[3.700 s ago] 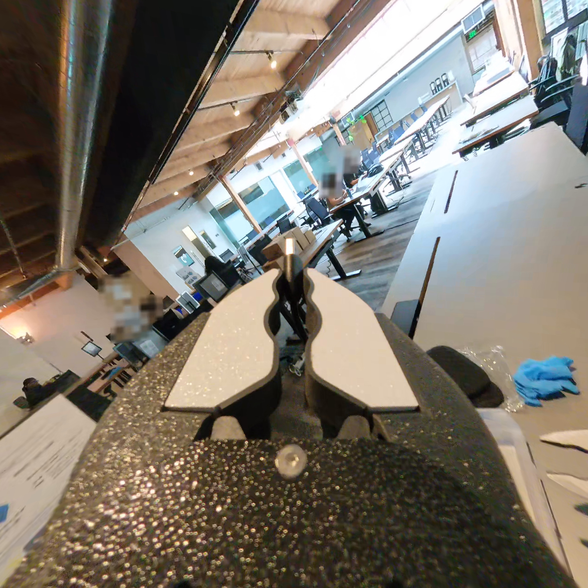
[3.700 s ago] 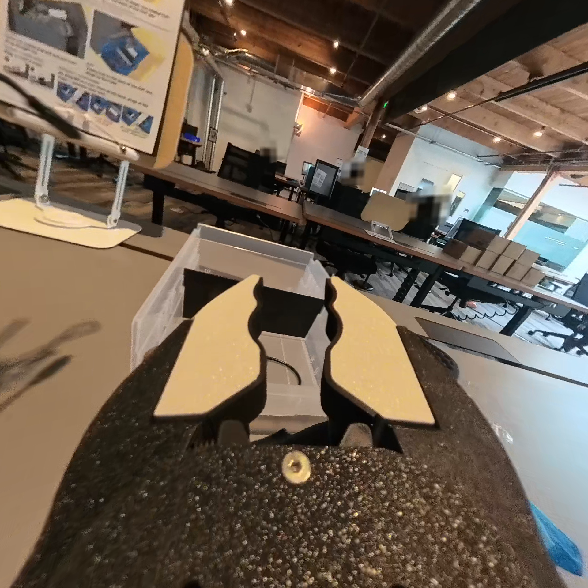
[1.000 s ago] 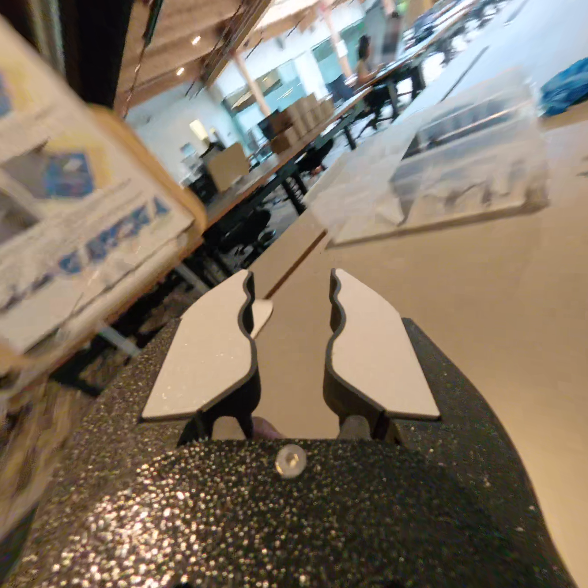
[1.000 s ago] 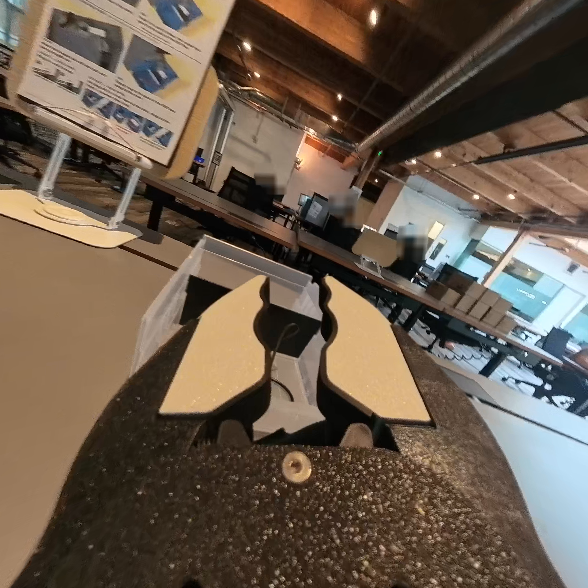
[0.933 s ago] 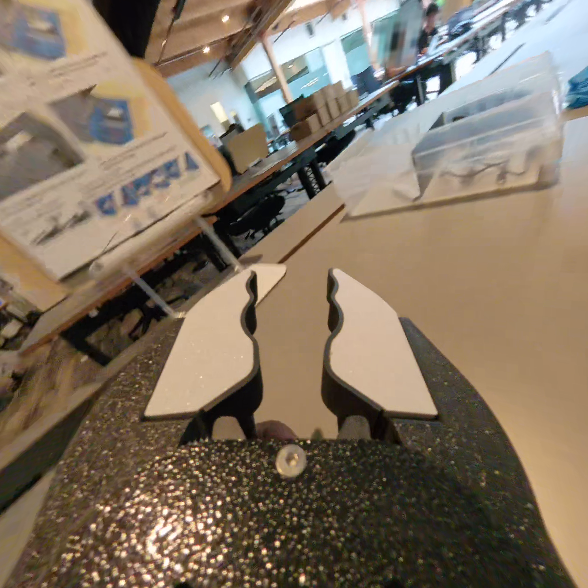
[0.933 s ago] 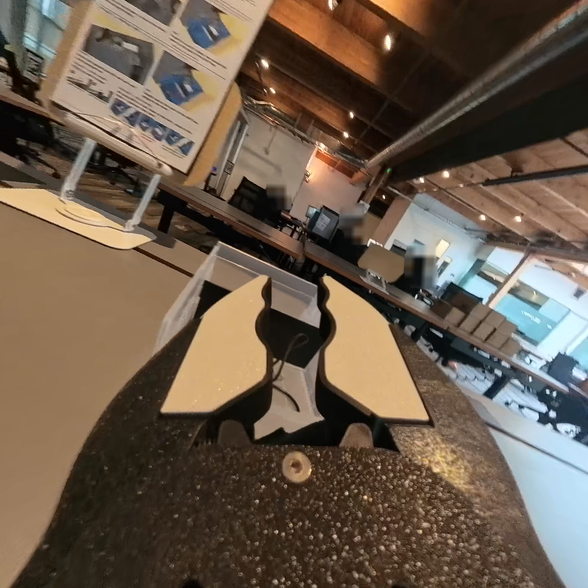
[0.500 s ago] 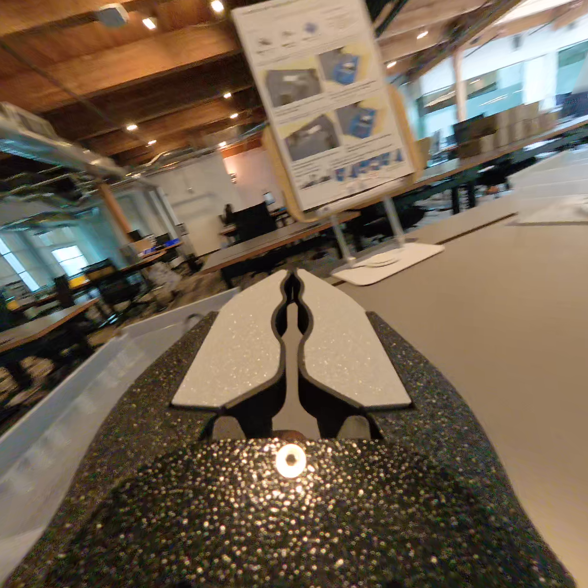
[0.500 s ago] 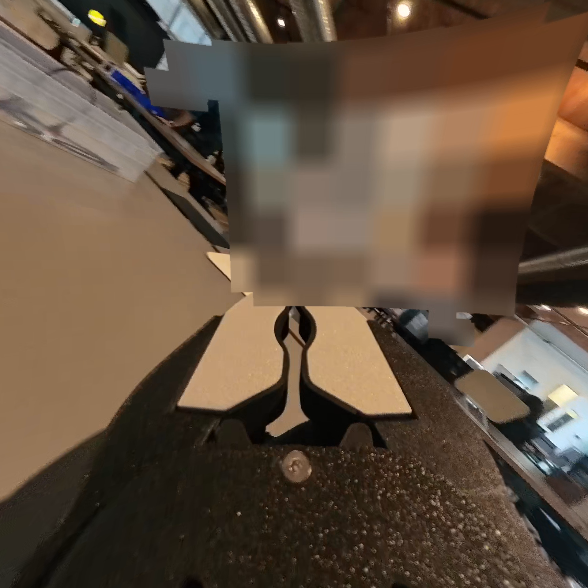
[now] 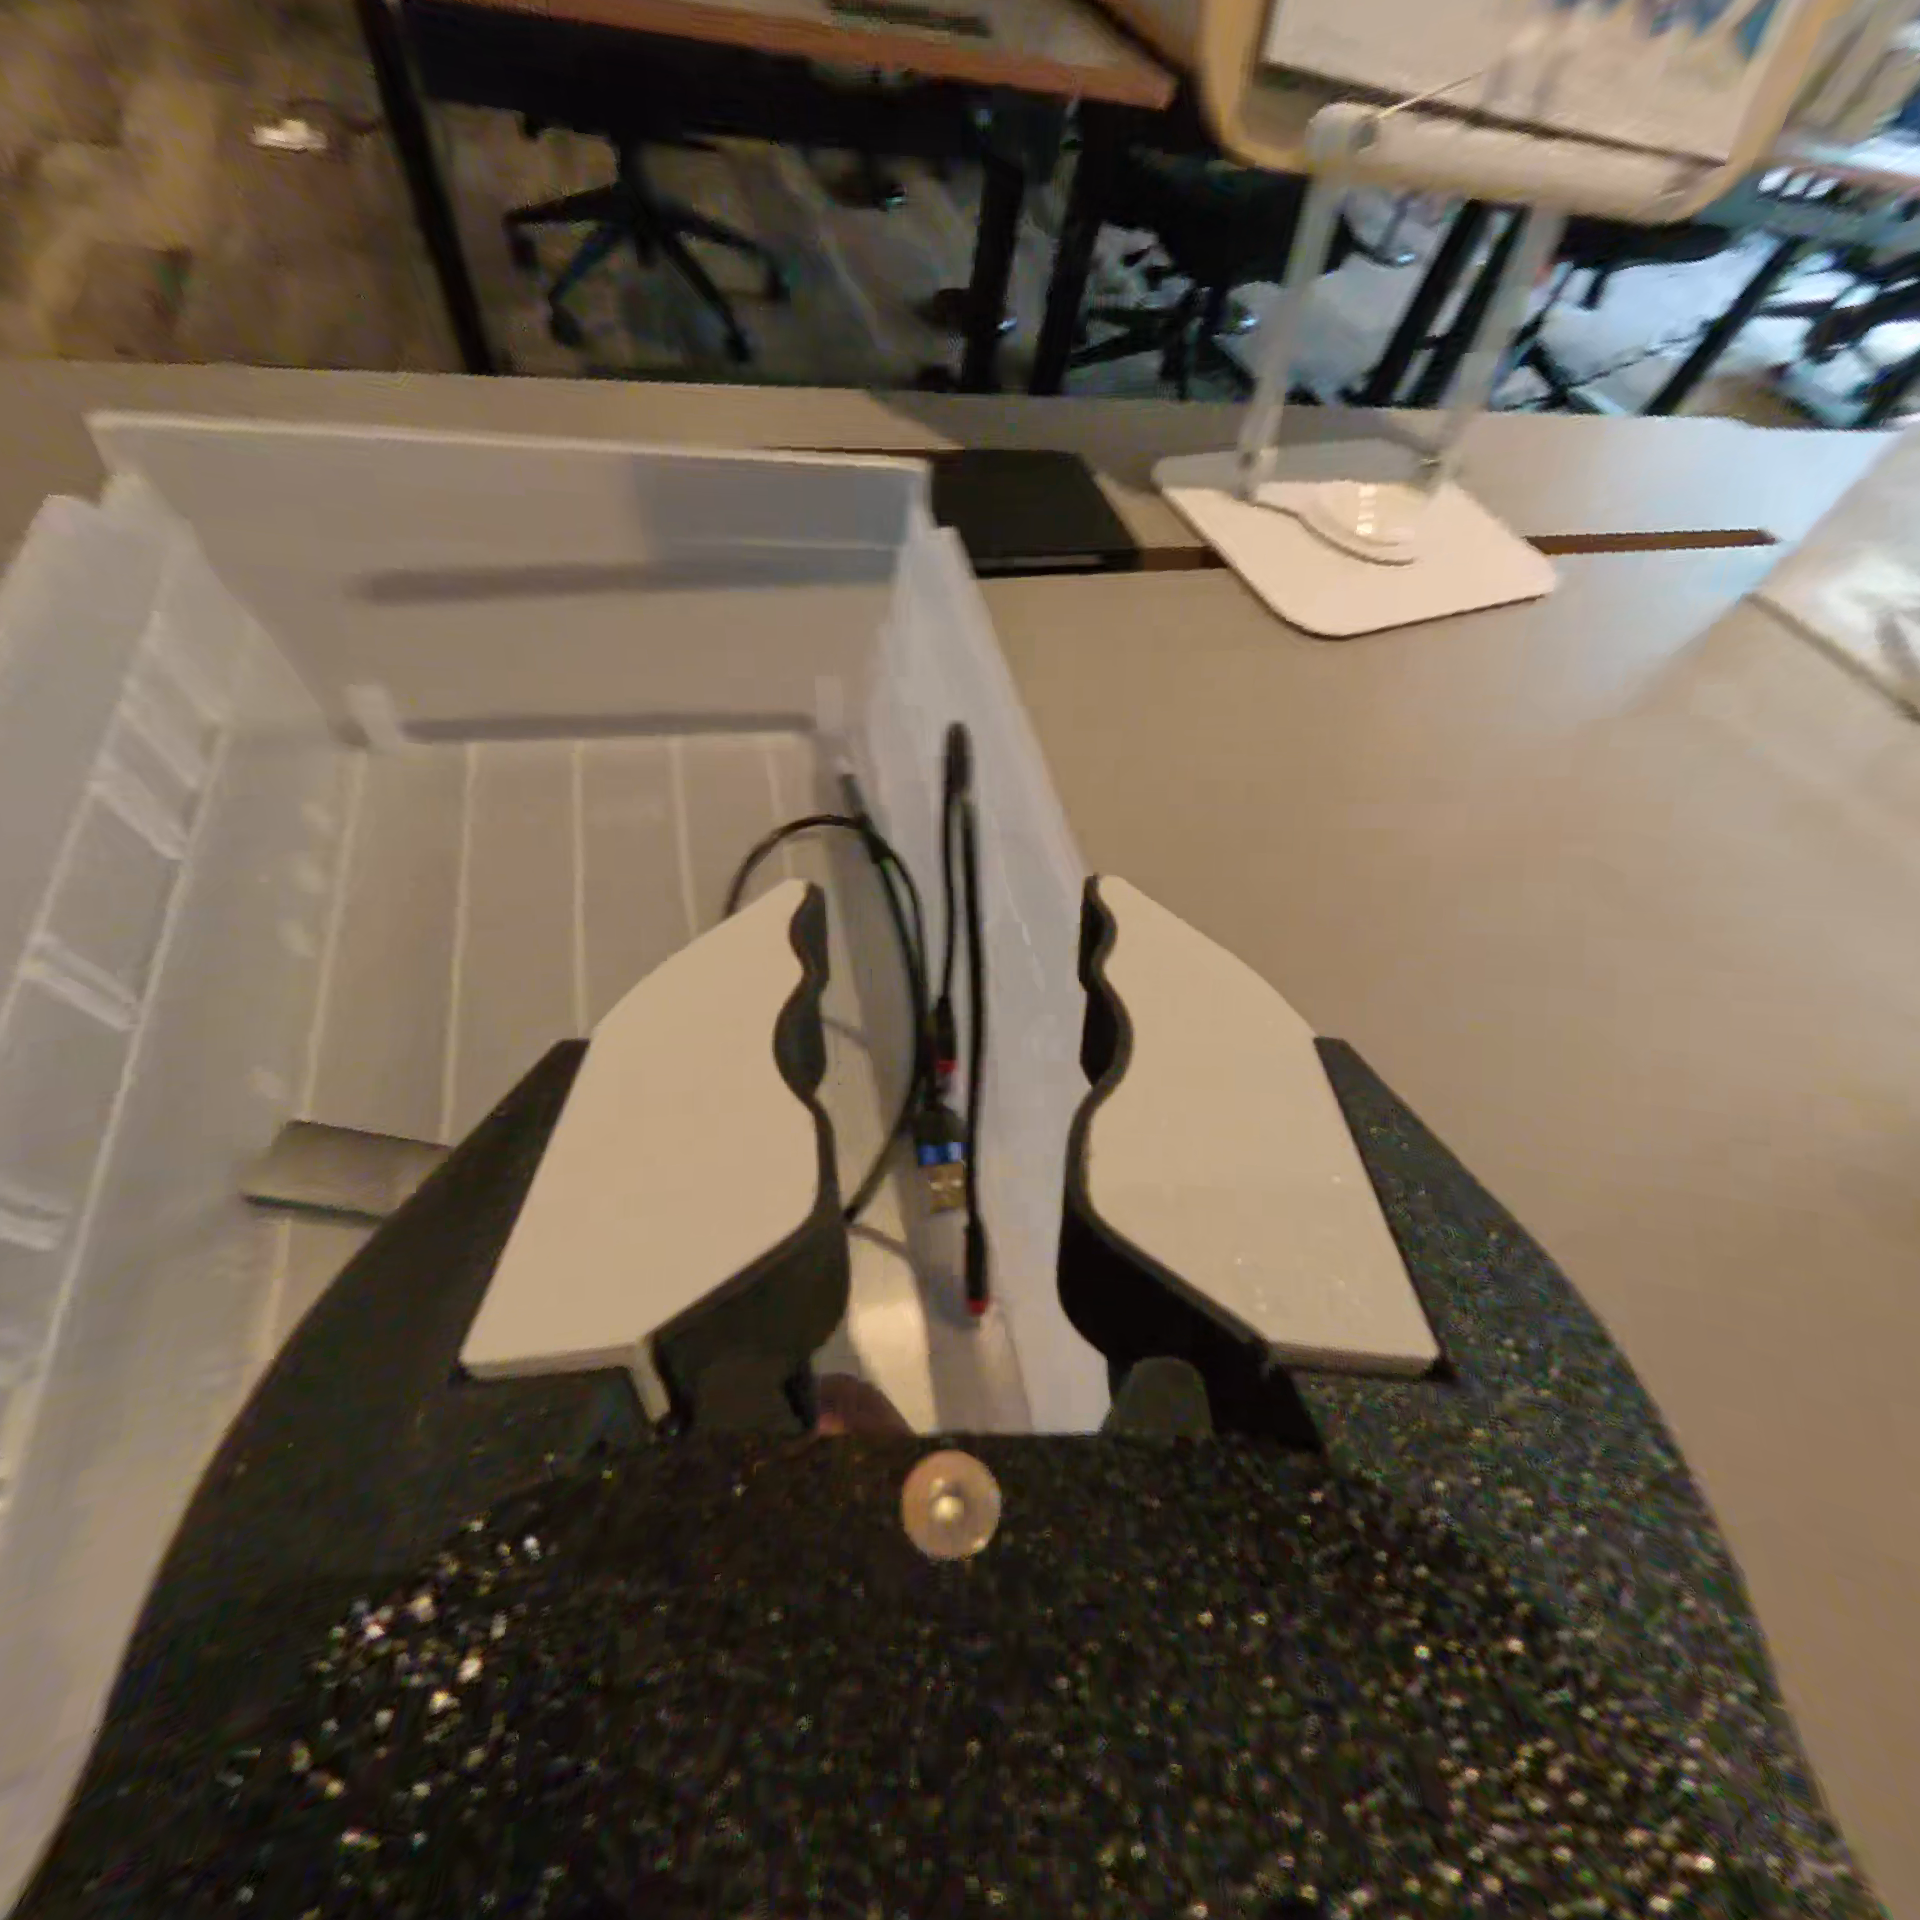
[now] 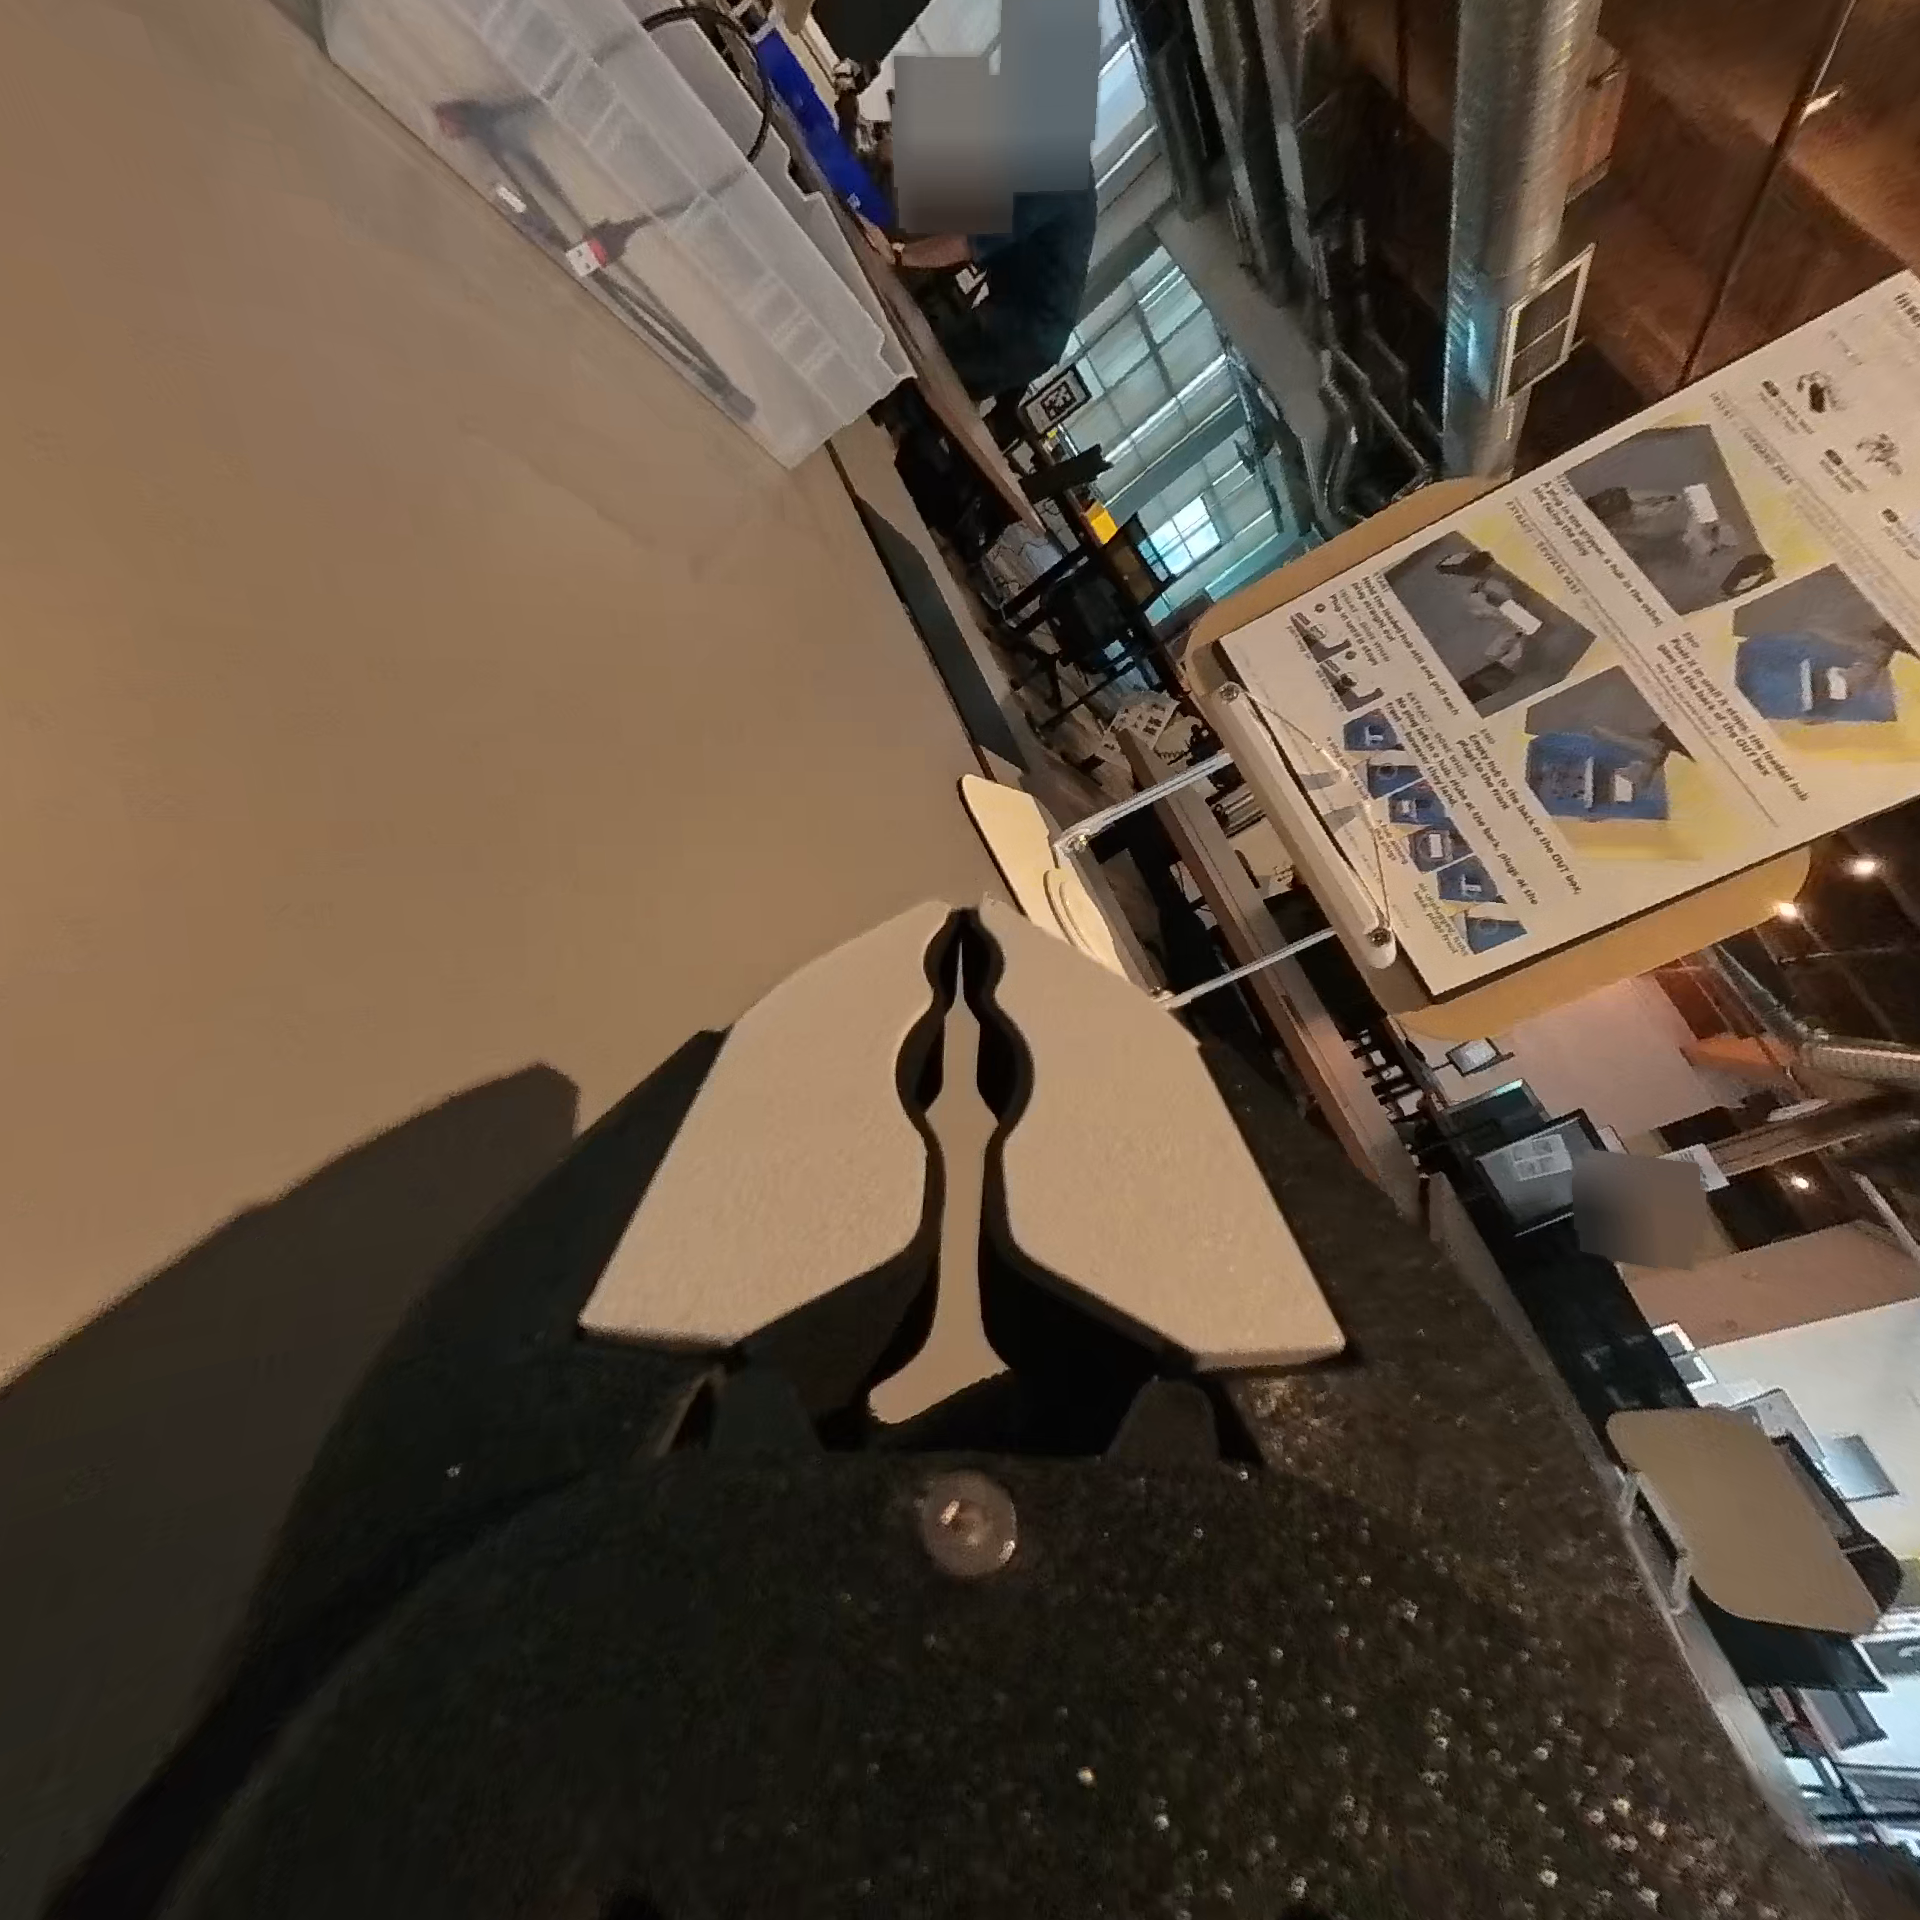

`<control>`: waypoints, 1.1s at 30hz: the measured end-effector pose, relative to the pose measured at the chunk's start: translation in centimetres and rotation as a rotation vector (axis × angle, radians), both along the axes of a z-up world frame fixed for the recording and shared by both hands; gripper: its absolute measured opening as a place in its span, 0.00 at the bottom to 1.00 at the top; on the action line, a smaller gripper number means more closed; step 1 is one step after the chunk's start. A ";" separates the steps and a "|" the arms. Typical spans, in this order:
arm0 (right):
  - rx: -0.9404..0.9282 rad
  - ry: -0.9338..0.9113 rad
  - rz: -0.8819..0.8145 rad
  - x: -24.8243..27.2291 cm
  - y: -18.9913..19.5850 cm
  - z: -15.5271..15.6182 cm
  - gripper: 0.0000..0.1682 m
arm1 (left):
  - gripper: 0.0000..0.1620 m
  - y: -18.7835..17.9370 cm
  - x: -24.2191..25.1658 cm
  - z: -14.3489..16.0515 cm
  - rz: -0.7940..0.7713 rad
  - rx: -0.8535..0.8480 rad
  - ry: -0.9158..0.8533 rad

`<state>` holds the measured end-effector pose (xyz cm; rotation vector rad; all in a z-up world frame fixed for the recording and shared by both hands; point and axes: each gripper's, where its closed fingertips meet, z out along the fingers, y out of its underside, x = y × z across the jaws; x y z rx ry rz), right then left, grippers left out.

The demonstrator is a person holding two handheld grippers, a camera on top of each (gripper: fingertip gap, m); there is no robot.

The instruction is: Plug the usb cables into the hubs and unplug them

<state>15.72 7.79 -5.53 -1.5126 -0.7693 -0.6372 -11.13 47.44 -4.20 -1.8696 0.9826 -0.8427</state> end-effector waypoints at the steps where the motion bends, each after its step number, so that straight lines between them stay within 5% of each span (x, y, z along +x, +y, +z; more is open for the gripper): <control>1: 0.001 0.005 -0.005 0.1 -0.1 0.0 0.00 | 0.28 0.5 0.1 -0.3 0.017 -0.002 0.005; 5: 0.010 0.015 -0.023 0.5 -0.5 0.2 0.00 | 0.23 0.7 0.8 -2.2 -0.019 -0.094 0.031; 7: 0.014 0.008 -0.029 0.6 -0.8 0.2 0.00 | 0.02 0.1 0.9 -2.8 -0.064 -0.131 0.047; 19: 0.012 -0.022 -0.030 0.0 -1.0 0.0 0.00 | 0.01 -0.1 -1.3 6.8 0.072 0.196 -0.209; 25: -0.016 0.109 0.019 -1.4 0.2 0.2 0.04 | 0.01 -11.7 4.2 11.0 -0.352 0.405 -0.260; 33: -0.030 0.511 0.202 -6.1 2.8 3.2 0.26 | 0.02 -31.3 16.4 5.1 -0.917 0.274 -0.411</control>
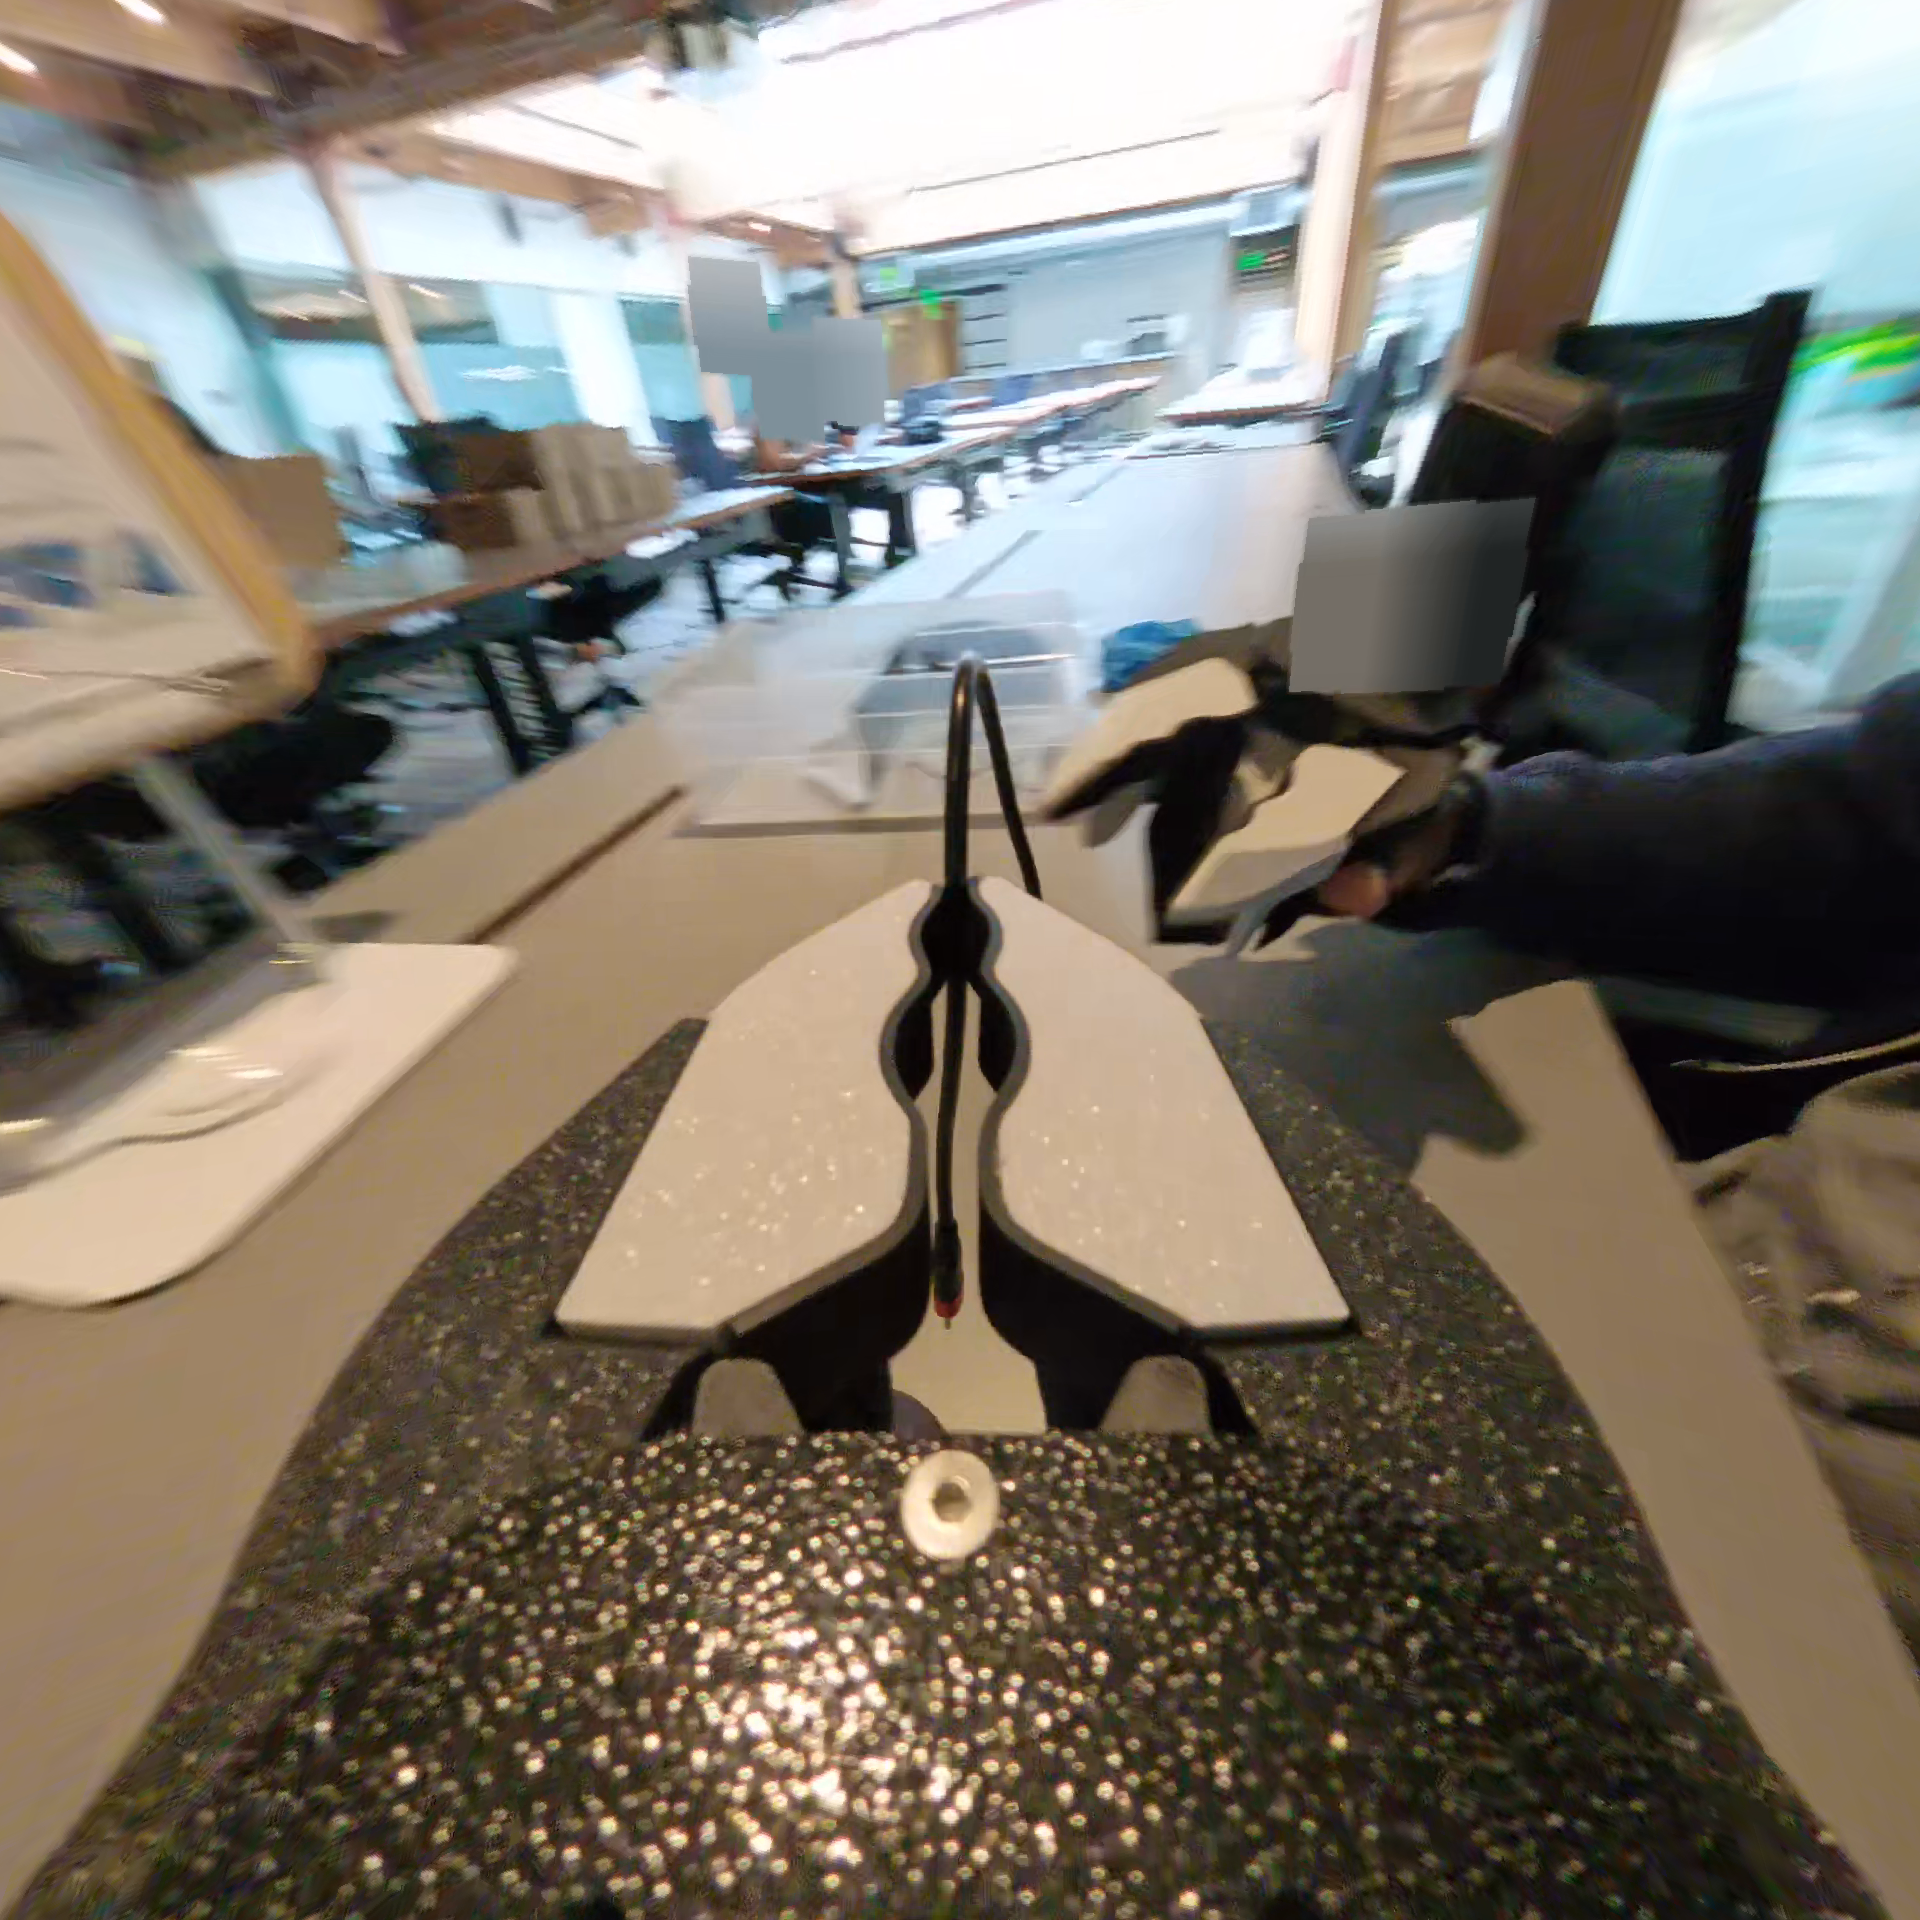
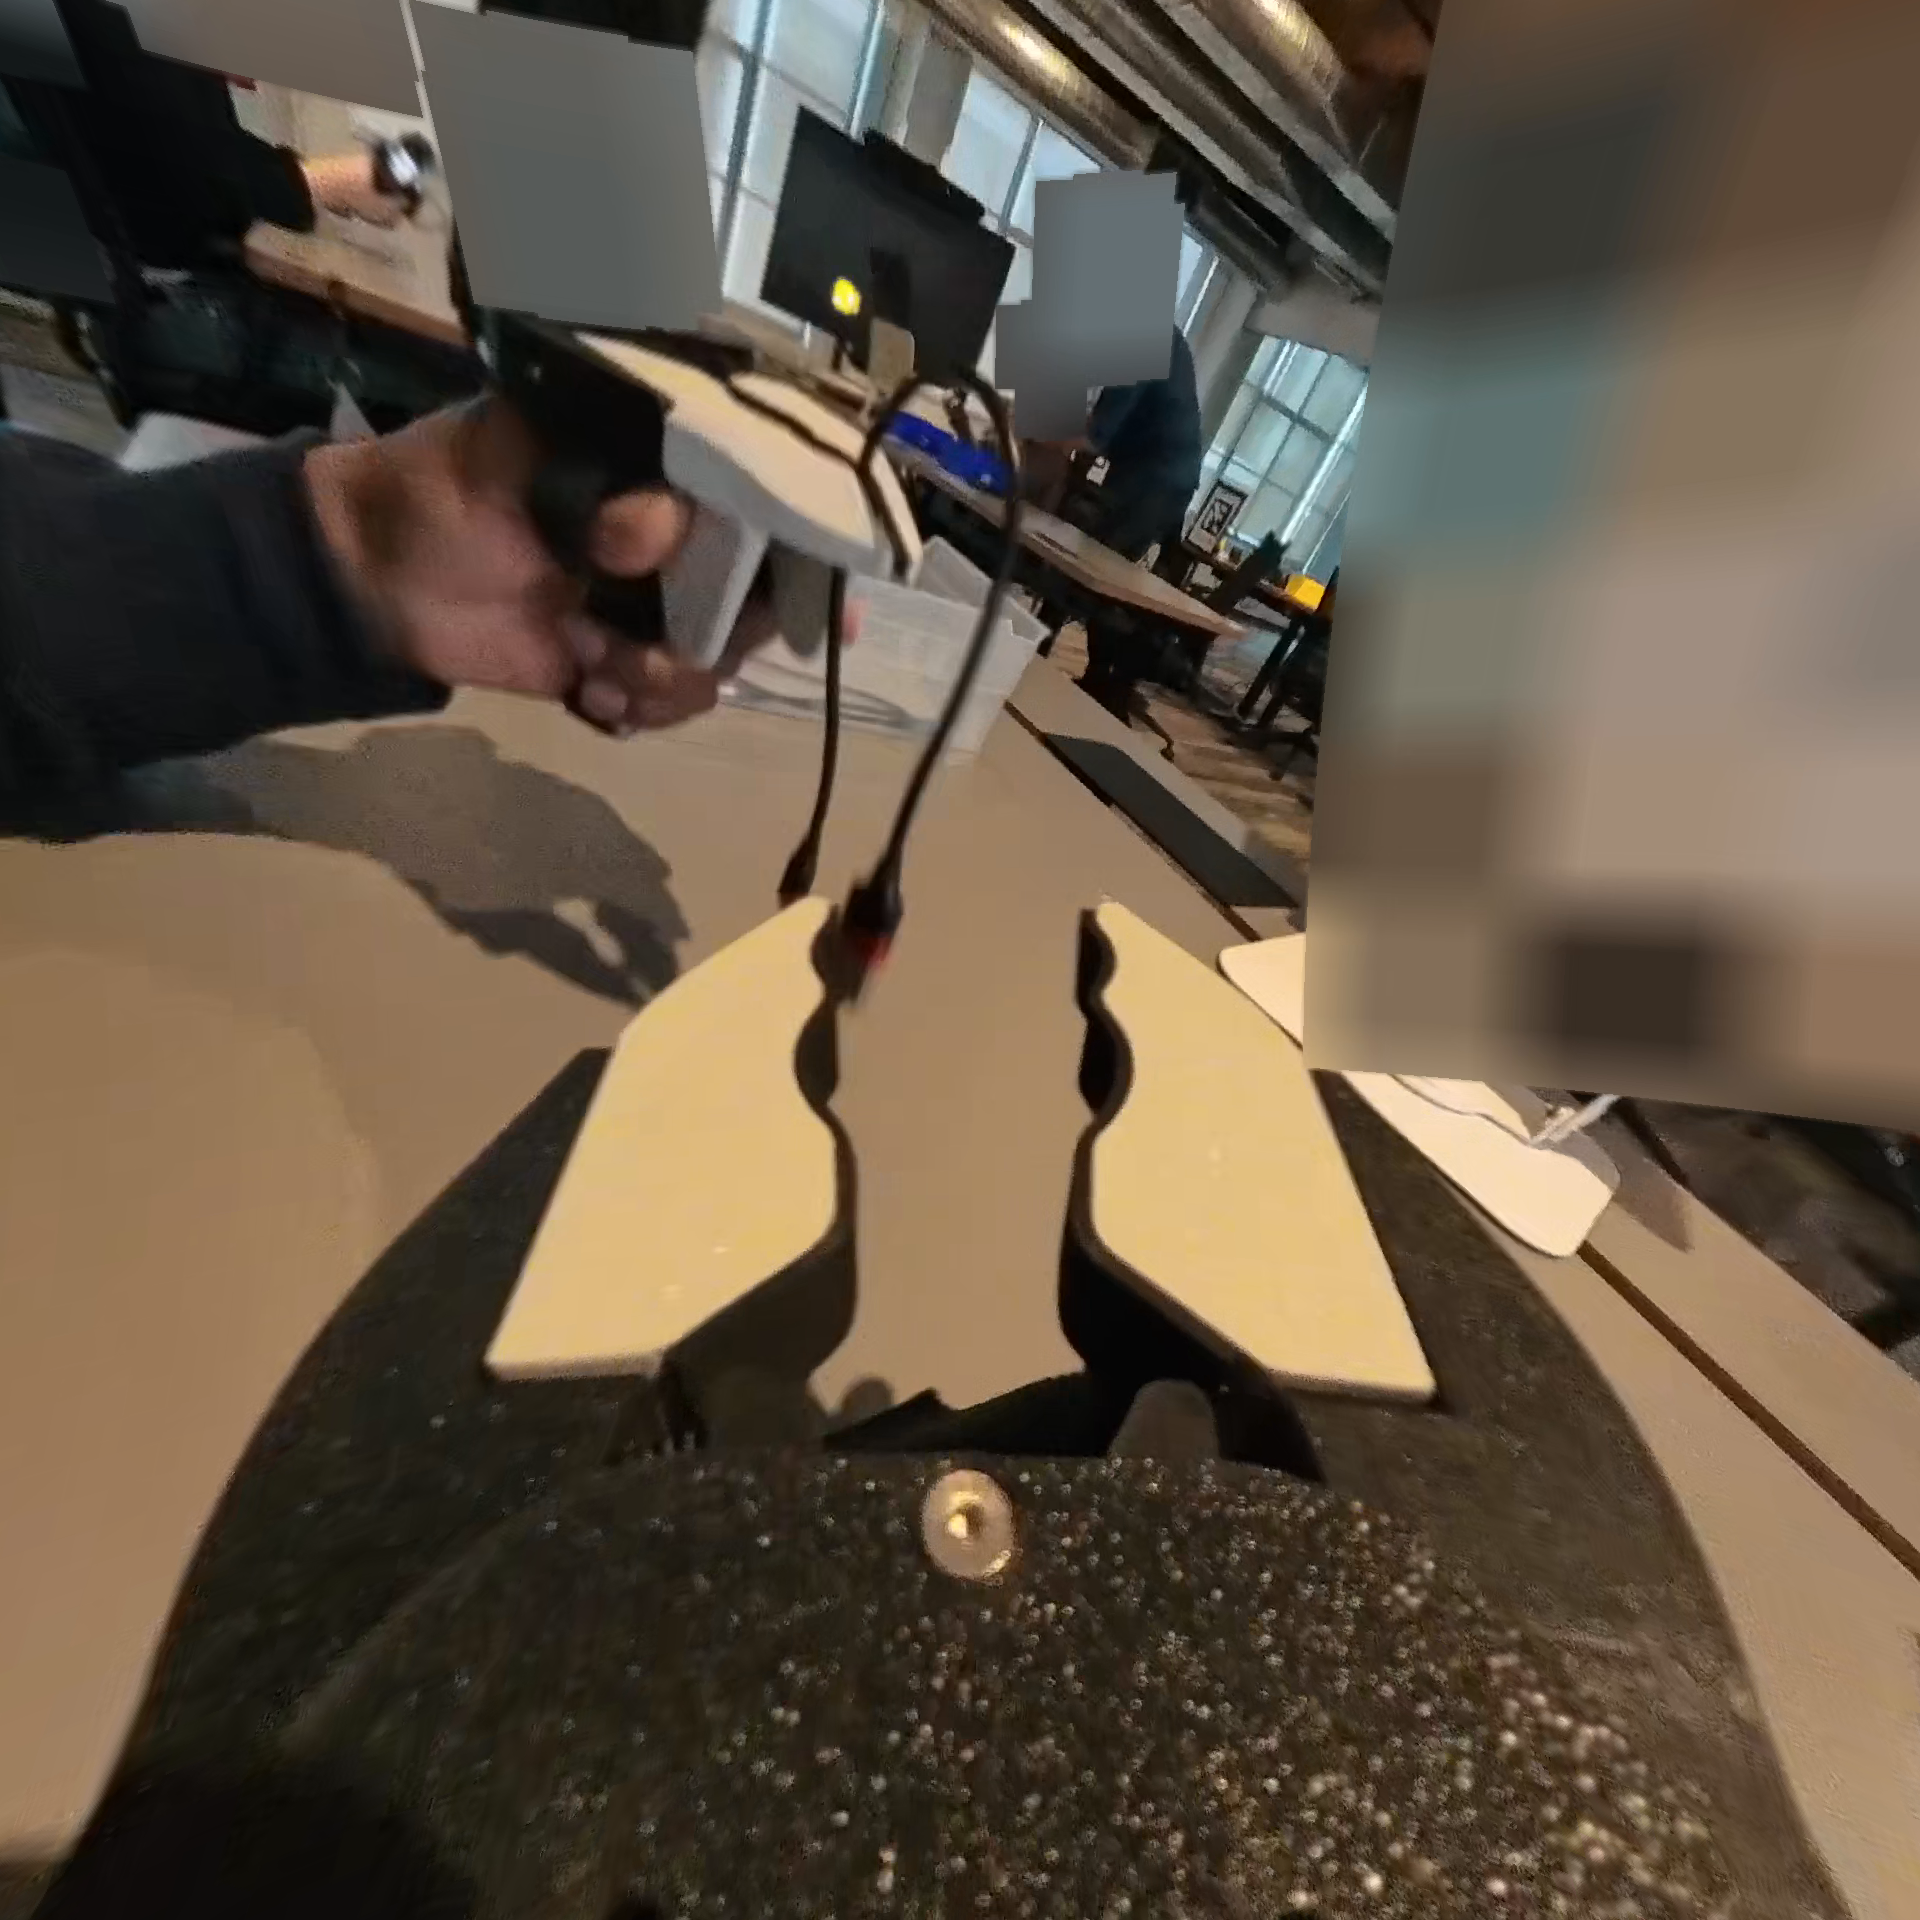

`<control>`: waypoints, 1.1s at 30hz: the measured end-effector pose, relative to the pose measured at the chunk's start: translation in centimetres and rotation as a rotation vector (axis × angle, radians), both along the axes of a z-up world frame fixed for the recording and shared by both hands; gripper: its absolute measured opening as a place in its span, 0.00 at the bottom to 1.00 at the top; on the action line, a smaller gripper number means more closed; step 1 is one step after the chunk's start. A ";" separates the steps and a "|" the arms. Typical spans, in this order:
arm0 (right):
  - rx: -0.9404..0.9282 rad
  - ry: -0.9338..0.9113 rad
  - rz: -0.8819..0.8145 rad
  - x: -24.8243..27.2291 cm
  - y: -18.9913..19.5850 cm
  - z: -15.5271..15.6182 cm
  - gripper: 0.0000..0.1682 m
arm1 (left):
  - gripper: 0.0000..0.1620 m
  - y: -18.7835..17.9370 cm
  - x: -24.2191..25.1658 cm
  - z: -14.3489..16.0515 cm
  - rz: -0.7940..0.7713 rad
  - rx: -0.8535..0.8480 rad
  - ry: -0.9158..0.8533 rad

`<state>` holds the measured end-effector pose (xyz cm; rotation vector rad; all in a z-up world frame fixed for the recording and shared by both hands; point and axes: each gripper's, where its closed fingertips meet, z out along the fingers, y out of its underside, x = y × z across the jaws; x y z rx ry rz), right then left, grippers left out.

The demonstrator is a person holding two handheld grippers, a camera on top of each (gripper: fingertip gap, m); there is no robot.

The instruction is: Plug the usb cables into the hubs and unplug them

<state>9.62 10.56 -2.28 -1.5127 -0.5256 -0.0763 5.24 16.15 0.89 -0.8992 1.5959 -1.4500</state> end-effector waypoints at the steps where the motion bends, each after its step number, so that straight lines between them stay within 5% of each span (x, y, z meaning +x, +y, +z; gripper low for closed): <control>1: -0.013 -0.011 -0.018 0.0 0.2 -0.1 0.31 | 0.02 -1.9 1.1 -0.7 -0.040 -0.028 0.058; 6: 0.020 -0.013 -0.046 0.9 -0.9 0.5 0.30 | 0.02 -7.0 3.6 -2.2 -0.132 0.049 0.086; 10: 0.012 -0.068 -0.102 2.5 -1.7 0.1 0.03 | 0.02 -8.0 3.6 -3.2 -0.183 0.059 0.092; 13: 0.005 -0.084 -0.167 3.7 -1.8 0.2 0.01 | 0.02 -8.1 3.4 -3.6 -0.229 -0.028 0.117; 18: 0.137 -0.069 -0.318 7.0 -3.3 3.2 0.01 | 0.28 -7.5 3.6 -2.8 -0.230 -0.192 0.110; 26: 0.437 0.101 -0.812 25.3 -15.1 10.8 0.01 | 0.33 -5.6 3.9 -3.2 -0.144 -0.198 0.107; 33: 0.302 -0.191 -1.302 38.1 -22.7 7.1 0.01 | 0.31 -4.7 4.8 -3.9 -0.076 -0.183 0.128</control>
